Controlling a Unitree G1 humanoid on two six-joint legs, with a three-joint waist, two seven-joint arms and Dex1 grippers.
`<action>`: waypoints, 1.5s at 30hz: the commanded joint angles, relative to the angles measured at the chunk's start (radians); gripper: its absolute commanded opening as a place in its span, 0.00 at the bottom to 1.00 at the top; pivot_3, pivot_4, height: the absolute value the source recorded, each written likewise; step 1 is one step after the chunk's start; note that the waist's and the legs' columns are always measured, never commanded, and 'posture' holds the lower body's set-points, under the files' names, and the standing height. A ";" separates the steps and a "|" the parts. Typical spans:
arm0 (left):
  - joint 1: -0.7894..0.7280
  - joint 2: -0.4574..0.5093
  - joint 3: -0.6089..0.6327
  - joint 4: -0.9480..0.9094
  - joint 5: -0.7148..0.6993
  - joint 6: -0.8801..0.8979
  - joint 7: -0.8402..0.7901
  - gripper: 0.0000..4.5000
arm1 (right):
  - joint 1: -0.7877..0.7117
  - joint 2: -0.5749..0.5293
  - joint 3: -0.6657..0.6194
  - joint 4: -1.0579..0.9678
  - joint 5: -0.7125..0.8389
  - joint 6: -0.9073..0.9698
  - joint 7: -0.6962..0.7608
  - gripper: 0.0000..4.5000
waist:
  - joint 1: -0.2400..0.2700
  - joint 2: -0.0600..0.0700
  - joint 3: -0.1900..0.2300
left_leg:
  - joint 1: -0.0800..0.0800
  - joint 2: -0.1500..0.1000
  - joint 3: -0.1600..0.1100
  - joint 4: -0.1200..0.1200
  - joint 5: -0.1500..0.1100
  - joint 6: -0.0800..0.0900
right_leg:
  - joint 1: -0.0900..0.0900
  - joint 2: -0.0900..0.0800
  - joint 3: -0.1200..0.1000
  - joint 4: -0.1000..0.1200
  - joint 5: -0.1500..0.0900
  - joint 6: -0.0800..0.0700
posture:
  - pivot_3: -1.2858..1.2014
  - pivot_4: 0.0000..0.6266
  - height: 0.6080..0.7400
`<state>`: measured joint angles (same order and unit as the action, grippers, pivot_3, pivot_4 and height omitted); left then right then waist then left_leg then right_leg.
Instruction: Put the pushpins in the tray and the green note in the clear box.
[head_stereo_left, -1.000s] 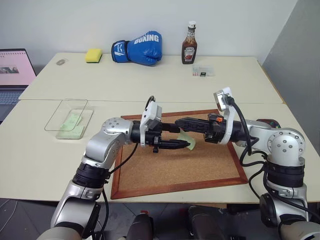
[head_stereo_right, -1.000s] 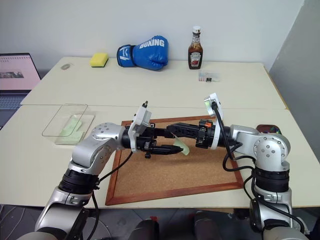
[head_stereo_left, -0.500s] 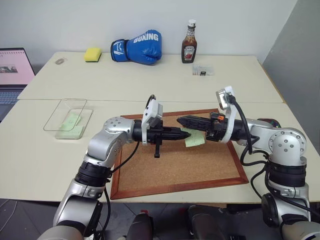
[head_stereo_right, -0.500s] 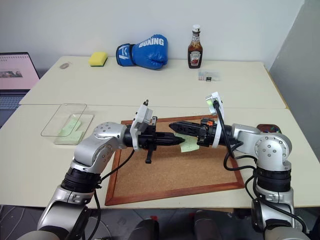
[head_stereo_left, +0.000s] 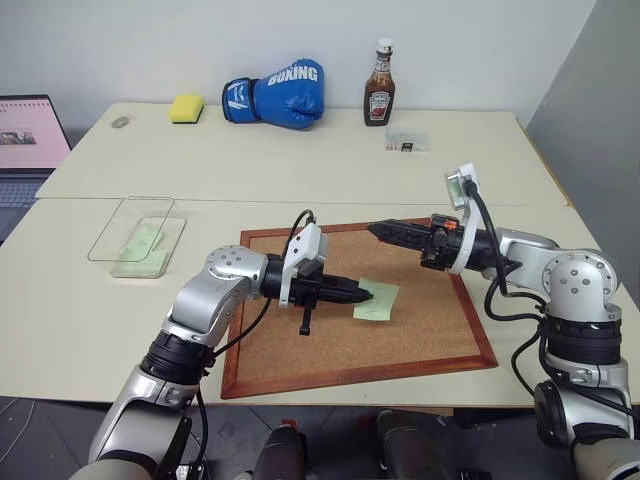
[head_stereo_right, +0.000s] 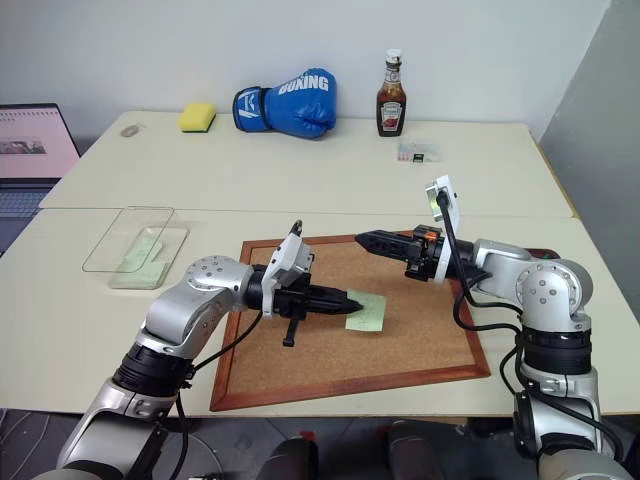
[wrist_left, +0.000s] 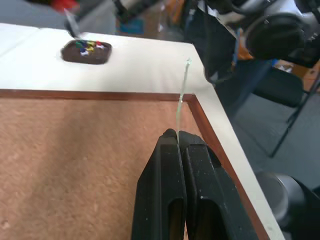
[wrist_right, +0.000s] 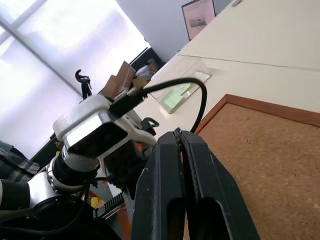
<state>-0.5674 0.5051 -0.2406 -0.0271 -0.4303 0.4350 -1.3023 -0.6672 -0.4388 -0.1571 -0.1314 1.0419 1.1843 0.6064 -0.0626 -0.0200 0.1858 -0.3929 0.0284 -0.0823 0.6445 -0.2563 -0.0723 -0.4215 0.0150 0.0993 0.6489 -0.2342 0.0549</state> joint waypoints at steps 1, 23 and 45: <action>-0.017 -0.008 0.001 -0.014 0.009 -0.033 -0.001 0.01 | -0.017 -0.024 -0.020 -0.011 -0.007 -0.032 0.017 0.00 | 0.001 0.000 0.000 | 0.000 0.000 0.000 0.000 0.000 0.000 | 0.000 0.000 0.000 0.000 0.000 0.000 | 0.52 0.24 1.00; 0.004 -0.216 -0.048 -0.027 0.147 -0.153 0.310 0.01 | 0.301 -0.218 -0.180 0.261 -0.749 -0.680 -0.390 0.00 | 0.008 0.000 0.000 | 0.001 -0.001 0.002 0.001 0.000 0.000 | 0.001 -0.001 0.002 0.000 0.000 0.000 | 0.52 0.24 1.00; 0.036 -0.220 -0.058 -0.061 0.161 -0.161 0.342 0.00 | 0.206 -0.168 -0.239 0.456 -0.720 -0.688 -0.359 0.22 | 0.005 0.001 0.000 | 0.003 -0.001 0.003 0.001 0.000 0.000 | 0.002 0.000 0.004 0.001 0.000 0.000 | 0.52 0.24 1.00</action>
<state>-0.5292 0.2859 -0.3094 -0.0442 -0.2673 0.2948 -0.9679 -0.4459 -0.6050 -0.3792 0.3370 0.3178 0.5153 0.2435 -0.0574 -0.0192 0.1855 -0.3901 0.0272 -0.0790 0.6452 -0.2561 -0.0720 -0.4198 0.0146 0.1034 0.6503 -0.2338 0.0552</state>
